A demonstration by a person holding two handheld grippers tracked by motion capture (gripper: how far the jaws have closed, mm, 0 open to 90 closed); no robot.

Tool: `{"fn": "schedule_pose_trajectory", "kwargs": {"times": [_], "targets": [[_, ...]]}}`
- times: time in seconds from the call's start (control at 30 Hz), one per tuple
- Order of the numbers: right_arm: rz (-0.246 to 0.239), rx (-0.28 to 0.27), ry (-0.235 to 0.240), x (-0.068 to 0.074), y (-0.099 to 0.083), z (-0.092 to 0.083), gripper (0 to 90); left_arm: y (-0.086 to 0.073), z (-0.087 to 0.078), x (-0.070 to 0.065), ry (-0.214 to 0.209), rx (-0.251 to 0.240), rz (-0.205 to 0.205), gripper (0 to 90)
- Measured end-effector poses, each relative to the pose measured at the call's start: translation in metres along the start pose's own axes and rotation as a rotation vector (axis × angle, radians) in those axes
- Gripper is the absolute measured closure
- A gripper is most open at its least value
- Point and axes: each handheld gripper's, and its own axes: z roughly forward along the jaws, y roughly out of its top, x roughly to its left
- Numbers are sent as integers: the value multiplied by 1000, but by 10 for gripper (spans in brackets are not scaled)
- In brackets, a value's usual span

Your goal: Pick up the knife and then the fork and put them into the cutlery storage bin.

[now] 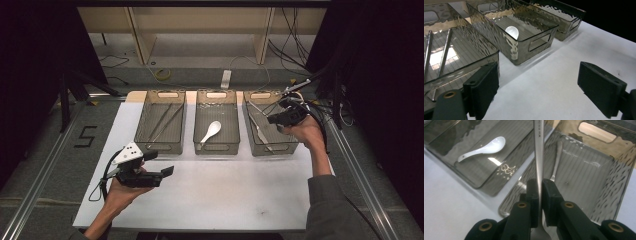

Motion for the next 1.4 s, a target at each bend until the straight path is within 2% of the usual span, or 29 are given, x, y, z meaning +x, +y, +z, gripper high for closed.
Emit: {"fn": "schedule_pose_trajectory", "kwargs": {"times": [0.67, 0.9, 1.07, 1.4], "targets": [[98, 27, -18, -15, 12, 35, 849, 0, -1, 0, -2, -9, 0, 168], [130, 36, -43, -19, 13, 43, 849, 0, -1, 0, -3, -11, -1, 168], [139, 44, -64, -19, 12, 49, 848, 0, -1, 0, -4, -11, 0, 168], [152, 48, -74, -21, 8, 60, 847, 0, -1, 0, -4, -10, 1, 167]]}}
